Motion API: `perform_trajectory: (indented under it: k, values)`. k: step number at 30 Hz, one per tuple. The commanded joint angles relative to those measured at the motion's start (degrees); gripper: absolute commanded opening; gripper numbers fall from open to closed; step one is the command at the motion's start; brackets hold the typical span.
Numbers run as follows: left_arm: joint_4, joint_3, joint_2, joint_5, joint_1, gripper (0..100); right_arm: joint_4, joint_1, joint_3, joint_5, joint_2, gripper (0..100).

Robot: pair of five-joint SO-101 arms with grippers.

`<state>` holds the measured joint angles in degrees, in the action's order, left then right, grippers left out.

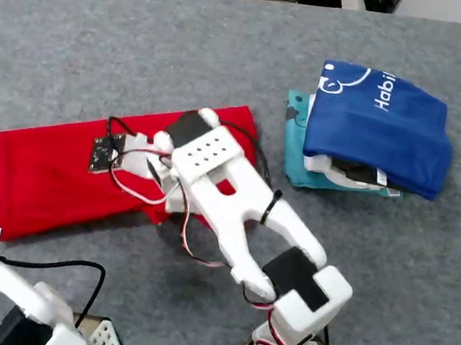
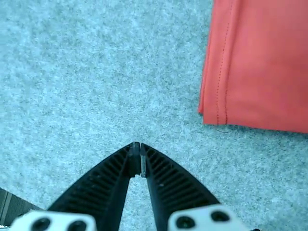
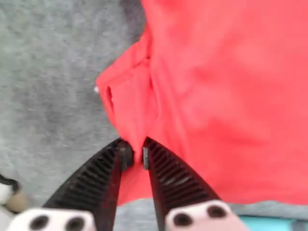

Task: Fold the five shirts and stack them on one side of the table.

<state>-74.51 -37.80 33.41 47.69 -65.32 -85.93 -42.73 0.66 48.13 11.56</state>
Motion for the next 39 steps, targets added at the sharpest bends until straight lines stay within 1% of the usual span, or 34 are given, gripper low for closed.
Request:
perform_trajectory:
  k: [1,4,8,21,22,24,26,28,32,35,38,39]
  values:
    - [0.62,0.7,1.98,0.53,-0.97,2,2.02,1.54,-6.73,4.66,2.15,0.1]
    - [0.7,0.79,1.98,0.53,-1.05,2,4.22,1.45,-11.21,7.65,6.73,0.1]
    - [0.7,0.88,1.98,0.53,-0.88,2,4.66,1.54,-18.95,10.46,13.67,0.1]
    - [0.7,0.88,1.98,0.53,-1.14,2,4.66,1.54,-49.19,10.2,36.97,0.6]
    - [0.7,0.88,1.98,0.53,-1.14,2,4.66,1.71,-51.21,9.23,38.29,2.4]
    - [0.7,0.88,1.98,0.7,-1.14,2,4.48,1.89,-55.6,4.92,39.87,9.4]
    - [0.62,0.53,1.98,2.81,-1.23,2,4.4,2.51,-59.47,0.53,40.22,15.3]
    - [0.53,0.44,1.98,3.87,-1.23,2,3.08,3.12,-63.78,-1.93,40.22,16.7]
    - [0.62,0.35,1.98,3.87,-1.23,2,-2.02,4.62,-71.78,-2.2,40.4,16.7]
    - [0.62,0.35,1.98,3.87,-0.97,2,-8.18,5.85,-76.0,-1.85,40.4,14.4]
    - [0.7,0.35,1.98,3.78,-0.88,2,-16.0,6.64,-78.99,-1.85,40.4,3.0]
    - [0.7,0.44,1.63,3.69,-0.7,2,-16.79,7.08,-78.81,-2.2,40.22,0.0]
